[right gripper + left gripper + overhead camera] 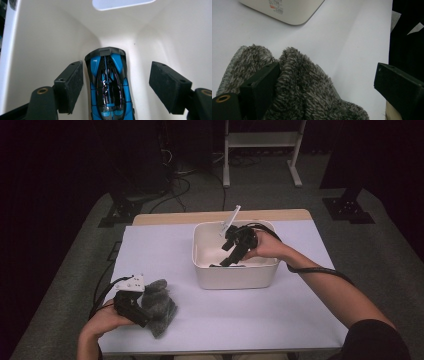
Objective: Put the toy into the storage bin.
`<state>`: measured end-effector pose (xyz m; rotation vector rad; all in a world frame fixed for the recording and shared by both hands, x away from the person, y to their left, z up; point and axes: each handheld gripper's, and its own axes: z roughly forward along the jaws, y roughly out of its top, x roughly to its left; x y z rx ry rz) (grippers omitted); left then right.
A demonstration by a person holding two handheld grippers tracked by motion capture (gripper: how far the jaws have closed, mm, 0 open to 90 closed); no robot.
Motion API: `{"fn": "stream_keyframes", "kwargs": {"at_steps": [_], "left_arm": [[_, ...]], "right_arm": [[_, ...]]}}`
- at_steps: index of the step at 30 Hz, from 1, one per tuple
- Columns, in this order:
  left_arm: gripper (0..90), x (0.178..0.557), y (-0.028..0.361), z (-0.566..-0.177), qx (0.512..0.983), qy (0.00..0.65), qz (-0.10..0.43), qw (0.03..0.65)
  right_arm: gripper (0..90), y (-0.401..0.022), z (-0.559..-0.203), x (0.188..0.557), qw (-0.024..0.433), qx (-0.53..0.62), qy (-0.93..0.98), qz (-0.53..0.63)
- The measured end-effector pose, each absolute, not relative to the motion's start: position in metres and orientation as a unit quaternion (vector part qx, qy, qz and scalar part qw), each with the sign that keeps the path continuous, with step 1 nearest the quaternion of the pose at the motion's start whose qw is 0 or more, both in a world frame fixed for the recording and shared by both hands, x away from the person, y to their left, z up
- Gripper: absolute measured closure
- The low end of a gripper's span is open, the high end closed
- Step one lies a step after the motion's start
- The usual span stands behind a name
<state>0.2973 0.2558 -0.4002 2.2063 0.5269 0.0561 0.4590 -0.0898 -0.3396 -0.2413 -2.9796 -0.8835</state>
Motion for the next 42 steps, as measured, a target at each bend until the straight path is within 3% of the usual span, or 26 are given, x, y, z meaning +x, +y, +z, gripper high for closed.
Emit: {"fn": "stream_keyframes", "kwargs": {"at_steps": [16, 42], "left_arm": [[6.7, 0.299, 0.252, -0.4, 0.885, 0.201, 0.021, 0.42], [6.6, 0.299, 0.249, -0.399, 0.886, 0.194, 0.022, 0.42]], "right_arm": [[24.3, -0.12, -0.311, 0.452, 0.002, -0.11, -0.94, -0.322], [22.7, -0.174, -0.263, 0.433, -0.051, -0.152, -0.919, -0.36]]}}
